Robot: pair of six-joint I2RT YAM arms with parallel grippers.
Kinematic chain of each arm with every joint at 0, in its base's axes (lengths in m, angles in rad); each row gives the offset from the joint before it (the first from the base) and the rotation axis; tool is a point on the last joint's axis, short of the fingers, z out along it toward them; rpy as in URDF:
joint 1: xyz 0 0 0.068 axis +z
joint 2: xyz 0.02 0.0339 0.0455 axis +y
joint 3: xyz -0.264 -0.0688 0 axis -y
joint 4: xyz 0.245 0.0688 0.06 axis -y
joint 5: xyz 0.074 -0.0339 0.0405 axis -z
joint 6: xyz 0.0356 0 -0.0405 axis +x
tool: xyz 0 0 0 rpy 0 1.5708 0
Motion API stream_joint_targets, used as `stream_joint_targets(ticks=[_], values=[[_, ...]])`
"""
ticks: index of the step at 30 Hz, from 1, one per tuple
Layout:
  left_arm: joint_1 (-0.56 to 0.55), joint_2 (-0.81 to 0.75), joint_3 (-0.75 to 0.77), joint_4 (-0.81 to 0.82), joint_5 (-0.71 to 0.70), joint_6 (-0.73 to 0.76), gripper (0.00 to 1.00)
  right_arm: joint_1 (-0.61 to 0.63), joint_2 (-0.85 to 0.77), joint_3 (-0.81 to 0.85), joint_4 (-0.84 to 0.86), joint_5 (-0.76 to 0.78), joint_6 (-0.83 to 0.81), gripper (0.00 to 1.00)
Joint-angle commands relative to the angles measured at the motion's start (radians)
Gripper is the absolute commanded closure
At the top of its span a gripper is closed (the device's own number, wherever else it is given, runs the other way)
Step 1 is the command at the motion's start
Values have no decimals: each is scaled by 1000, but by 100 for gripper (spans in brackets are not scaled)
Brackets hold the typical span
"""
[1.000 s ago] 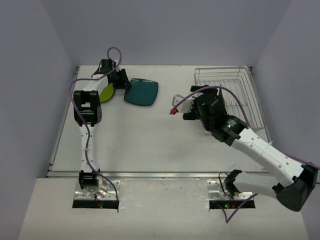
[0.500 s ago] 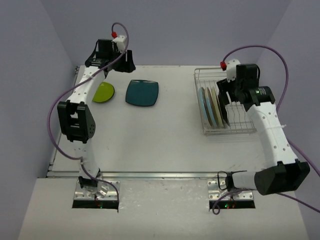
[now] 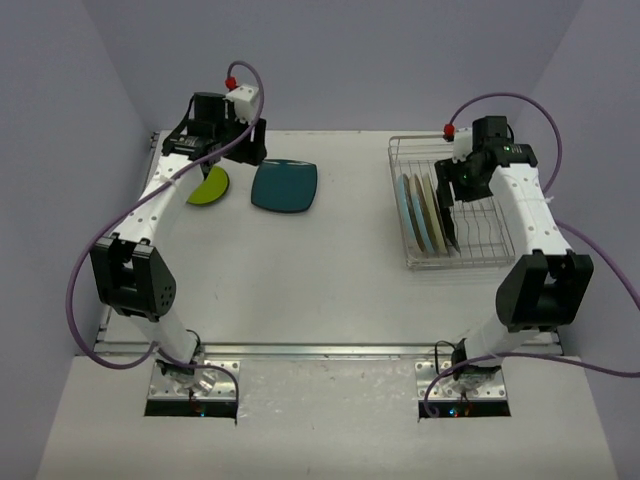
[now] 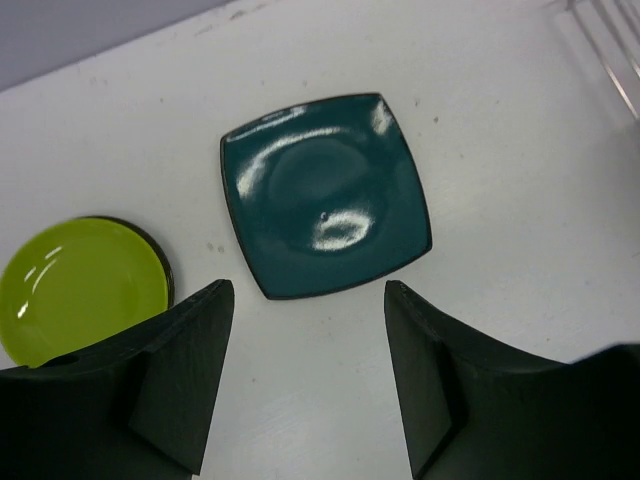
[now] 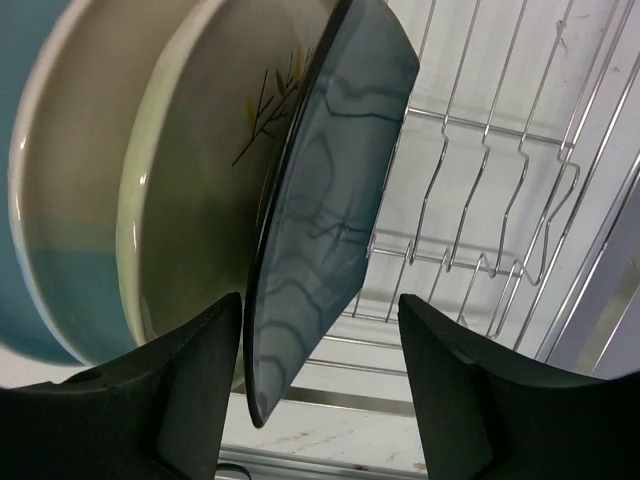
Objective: Unload the plates from the dish rack
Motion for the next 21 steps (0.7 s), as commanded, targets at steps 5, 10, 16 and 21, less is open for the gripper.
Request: stream_joint_targets(ticks=[5, 10, 16, 21], values=[[5, -94, -68, -3, -62, -8, 40, -6, 159, 156, 13, -48, 40, 40], [5, -97, -71, -12, -83, -8, 40, -11, 205, 163, -3, -84, 61, 48], [5, -92, -68, -7, -100, -18, 34, -22, 168, 118, -62, -150, 57, 77], [5, -69, -44, -14, -65, -49, 34, -29, 140, 156, -108, -244, 68, 99]])
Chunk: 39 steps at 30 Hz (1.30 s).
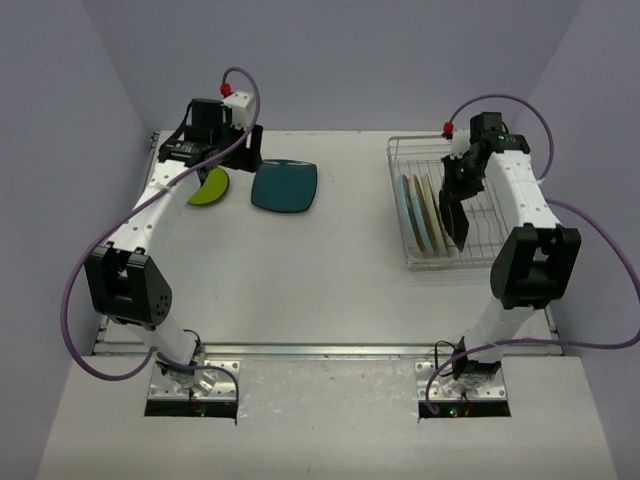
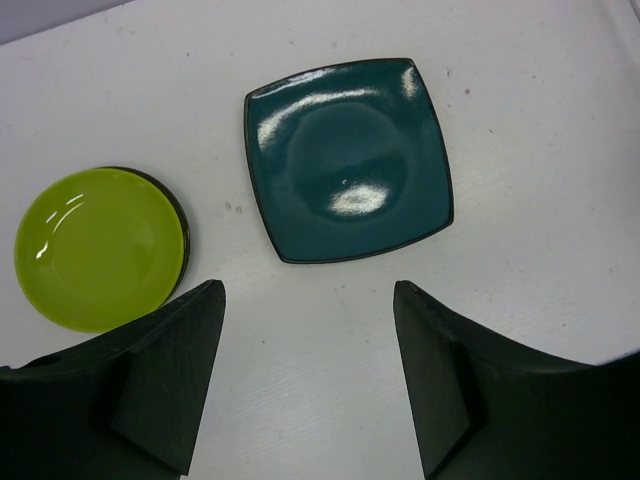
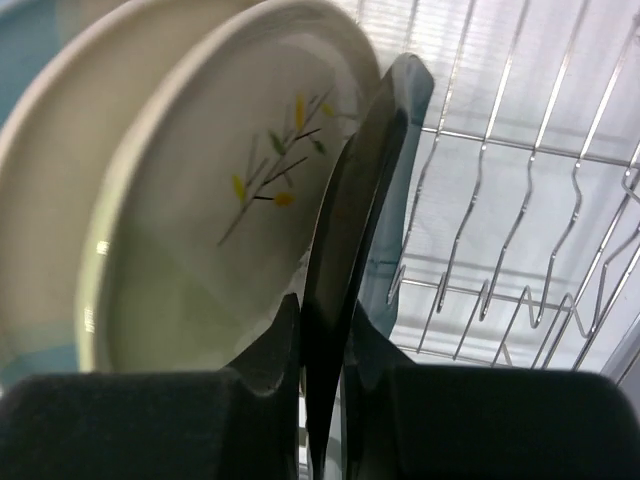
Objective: Unload the plates from the dish rack
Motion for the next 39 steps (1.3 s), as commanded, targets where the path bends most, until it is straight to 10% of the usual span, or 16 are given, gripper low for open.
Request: stream_joint_targets(ticks=[1, 19, 33, 39], values=[[5, -6, 40, 24, 25, -36, 34, -3, -50, 47, -76, -159, 17, 100], [6, 19, 113, 17, 99, -81, 17, -65, -121, 567, -260, -357, -71, 100], [173, 7, 167, 84, 862, -355, 18, 643, -645, -287, 738, -85, -1099, 100], [255, 55, 195, -94, 1063, -312, 20, 796, -708, -593, 1028, -237, -1503, 100]])
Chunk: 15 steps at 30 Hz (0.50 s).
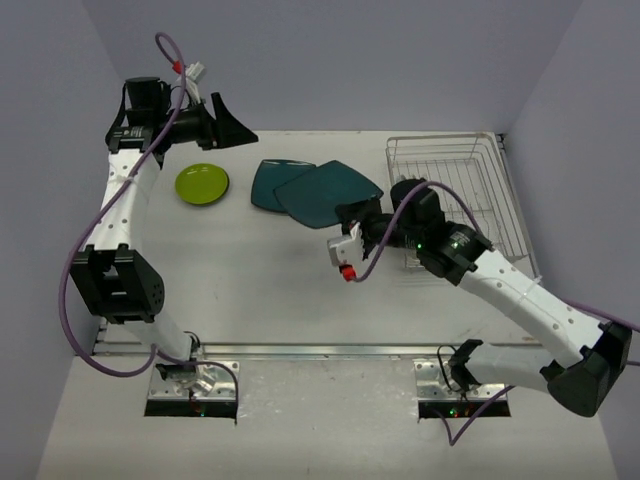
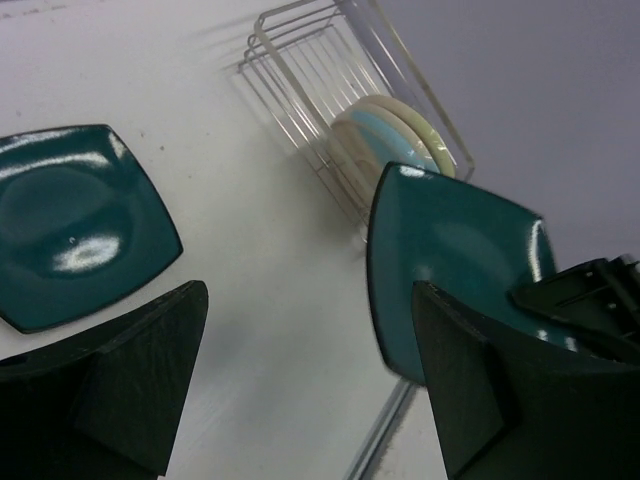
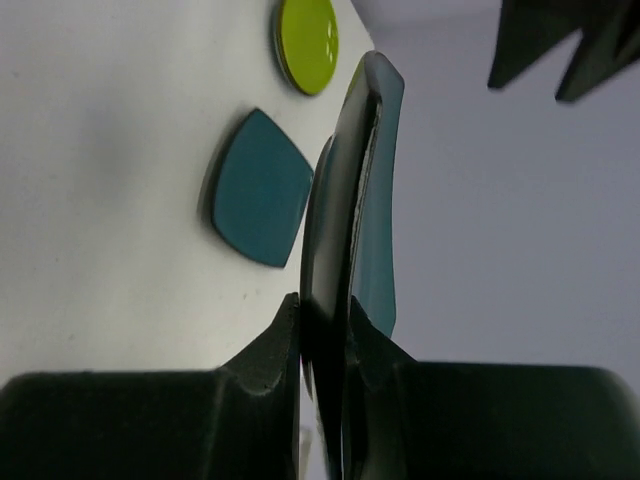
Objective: Unload the plates from the dish rack
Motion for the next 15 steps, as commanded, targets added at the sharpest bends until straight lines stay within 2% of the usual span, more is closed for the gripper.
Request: stream_joint_targets(ticks=[1, 2, 3, 6, 8, 15], values=[[29, 47, 86, -191, 219, 127, 21, 38, -66, -135, 467, -115, -460, 100], [27, 70, 100, -312, 228, 189, 23, 36, -64, -199, 540, -141, -503, 100], [28, 88, 118, -396, 232, 312, 24, 36, -56, -233, 582, -185, -544, 100], [14, 140, 156, -627, 209, 536, 27, 42, -38, -306, 694, -258, -607, 100], [-9, 163, 167, -735, 194, 620, 30, 50, -16, -338, 764, -276, -627, 100], [-126, 87, -1, -764, 147, 715, 37, 92, 31, -367, 826, -241, -664, 100]])
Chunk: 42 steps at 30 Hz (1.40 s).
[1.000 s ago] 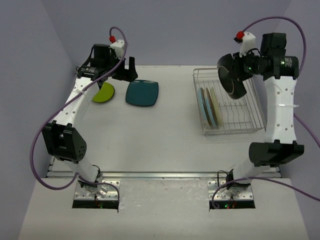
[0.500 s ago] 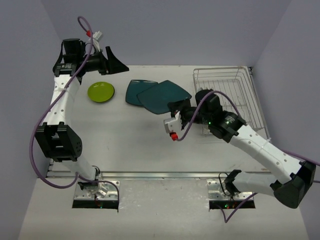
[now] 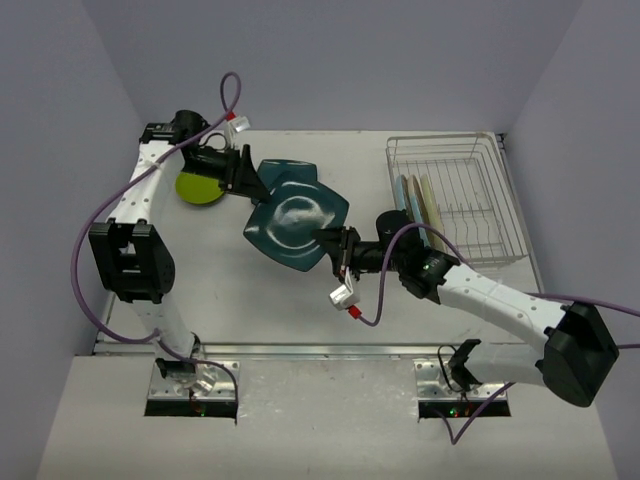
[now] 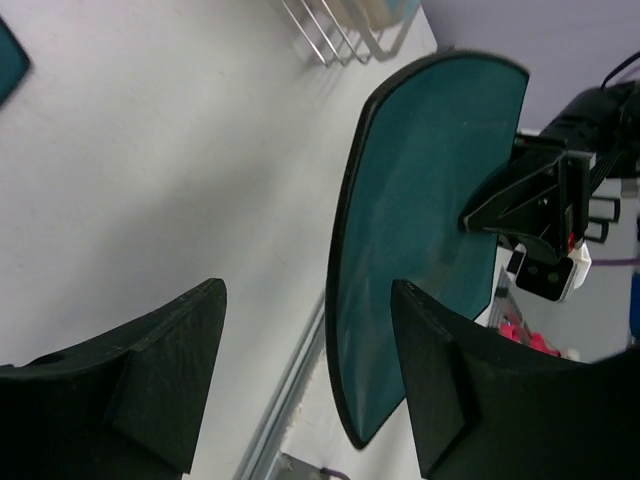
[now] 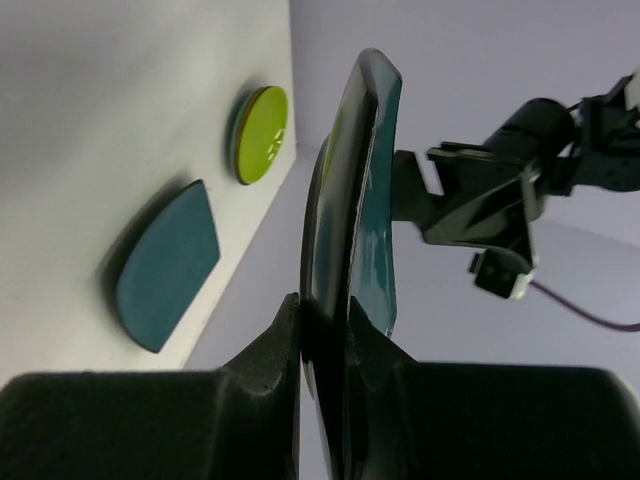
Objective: Unload the plates from the dish rack
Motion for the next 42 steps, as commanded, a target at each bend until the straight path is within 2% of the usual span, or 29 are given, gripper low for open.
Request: stream_joint_targets(ticks=[1, 5, 9, 11, 12, 14, 15, 16, 17, 19, 20, 22, 23, 25, 26, 28, 35, 39, 42], values=[[-91, -83, -84, -84, 12, 160, 38, 30, -15, 23, 330, -20, -106, 100], [-104, -93, -131, -84, 53, 172, 48, 39, -11, 16, 343, 0, -103, 100], [-104, -85, -148, -84, 105, 174, 69, 40, -8, -3, 386, 18, -103, 100], [-102, -75, -148, -84, 140, 170, 86, 40, -11, -18, 403, 35, -103, 100], [-97, -66, -147, -84, 155, 168, 92, 40, -13, -23, 406, 46, -101, 100], [-85, -55, -146, -85, 177, 158, 100, 39, -18, -37, 414, 67, -92, 100], [-65, -47, -146, -84, 190, 156, 100, 40, -26, -41, 417, 93, -86, 97], [-48, -38, -142, -83, 203, 151, 100, 40, -32, -46, 412, 104, -80, 88], [-34, -25, -134, -82, 216, 145, 100, 40, -38, -49, 397, 125, -71, 72], [17, 13, -108, -81, 235, 134, 100, 40, -62, -49, 336, 190, -51, 24], [42, 23, -82, -76, 235, 111, 100, 39, -69, -49, 320, 207, -37, 15], [80, 53, -49, 41, 233, 19, 100, 40, -95, -55, 288, 262, -13, 1], [84, 54, -45, 62, 230, -7, 100, 40, -97, -57, 275, 290, -8, 1], [128, 58, -47, 328, 173, -298, 100, 40, -116, -65, 240, 377, 47, 1], [133, 59, -48, 454, 134, -374, 100, 39, -124, -69, 228, 418, 65, 1], [142, 78, -38, 586, 88, -522, 100, 39, -137, -76, 216, 498, 101, 1], [146, 249, 32, 812, -118, -716, 100, 39, -209, -75, 90, 685, 182, 1], [143, 360, 88, 878, -83, -779, 100, 39, -229, -72, 40, 772, 210, 1], [125, 444, 154, 885, -45, -773, 100, 39, -239, -60, -1, 843, 242, 1]])
